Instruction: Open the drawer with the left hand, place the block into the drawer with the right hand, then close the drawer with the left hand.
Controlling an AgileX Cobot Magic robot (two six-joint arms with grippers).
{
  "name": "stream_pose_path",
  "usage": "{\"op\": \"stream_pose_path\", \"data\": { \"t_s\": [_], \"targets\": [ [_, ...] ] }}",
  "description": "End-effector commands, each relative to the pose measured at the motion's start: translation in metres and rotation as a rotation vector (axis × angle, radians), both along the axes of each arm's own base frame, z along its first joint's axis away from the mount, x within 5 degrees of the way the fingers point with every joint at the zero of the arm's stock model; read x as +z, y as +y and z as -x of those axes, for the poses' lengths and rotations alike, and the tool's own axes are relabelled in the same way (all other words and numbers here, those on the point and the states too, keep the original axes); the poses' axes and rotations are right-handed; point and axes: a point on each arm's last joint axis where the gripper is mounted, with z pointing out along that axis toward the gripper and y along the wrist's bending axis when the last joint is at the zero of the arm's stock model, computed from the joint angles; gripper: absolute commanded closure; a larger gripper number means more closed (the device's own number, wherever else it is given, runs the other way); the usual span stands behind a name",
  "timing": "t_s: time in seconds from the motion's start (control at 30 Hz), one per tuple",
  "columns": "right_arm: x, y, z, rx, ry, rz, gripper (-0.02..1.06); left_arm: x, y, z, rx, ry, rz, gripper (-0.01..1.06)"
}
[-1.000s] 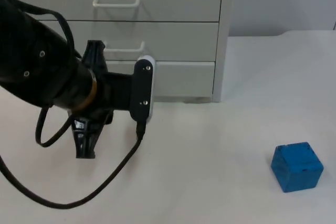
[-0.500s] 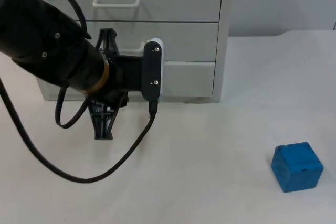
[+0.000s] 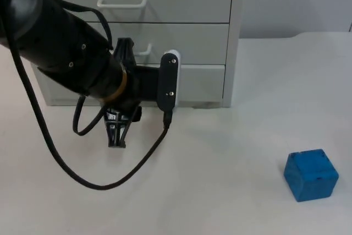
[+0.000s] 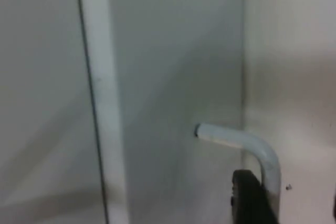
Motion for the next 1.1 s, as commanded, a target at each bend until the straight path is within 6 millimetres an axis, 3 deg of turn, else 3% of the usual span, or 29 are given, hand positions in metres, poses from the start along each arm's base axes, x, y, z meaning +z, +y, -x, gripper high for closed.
{"op": "stream_pose_path", "data": {
  "t_s": [0.0, 0.07, 0.1, 0.13, 0.27, 0.43, 0.57, 0.63, 0.73, 0.87, 1.07],
  "targets": [
    [0.000, -0.001, 0.000, -0.007, -0.010, -0.004, 0.00, -0.009, 0.006, -0.002, 0.026, 0.020, -0.003, 0.74],
    [0.000, -0.001, 0.000, -0.007, -0.010, -0.004, 0.00, -0.011, 0.007, -0.002, 0.029, 0.027, -0.003, 0.95],
    [0.000, -0.001, 0.000, -0.007, -0.010, -0.004, 0.00, -0.011, 0.007, -0.002, 0.029, 0.027, -0.003, 0.95],
    [0.000, -0.001, 0.000, -0.007, -0.010, -0.004, 0.00, -0.011, 0.007, -0.002, 0.028, 0.028, -0.002, 1.06],
    [0.000, -0.001, 0.000, -0.006, -0.014, -0.005, 0.00, -0.010, 0.007, -0.001, 0.023, 0.034, 0.005, 1.05],
    [0.000, -0.001, 0.000, -0.006, -0.016, -0.005, 0.00, -0.014, 0.002, 0.025, -0.016, 0.079, -0.016, 1.05],
    [0.000, -0.001, 0.000, -0.006, -0.016, -0.005, 0.00, -0.016, -0.001, 0.082, -0.058, 0.170, -0.042, 1.05],
    [0.000, -0.001, 0.000, -0.006, -0.016, -0.005, 0.00, -0.016, -0.001, 0.088, -0.061, 0.177, -0.046, 1.05],
    [0.000, -0.001, 0.000, -0.003, -0.016, -0.002, 0.00, -0.014, -0.003, 0.121, -0.063, 0.224, -0.042, 1.05],
    [0.000, -0.001, 0.000, -0.002, -0.014, 0.000, 0.00, -0.013, -0.003, 0.135, -0.076, 0.237, -0.050, 1.05],
    [0.000, -0.001, 0.000, -0.002, -0.014, 0.000, 0.00, -0.014, -0.003, 0.138, -0.060, 0.256, -0.039, 1.05]
  ]
}}
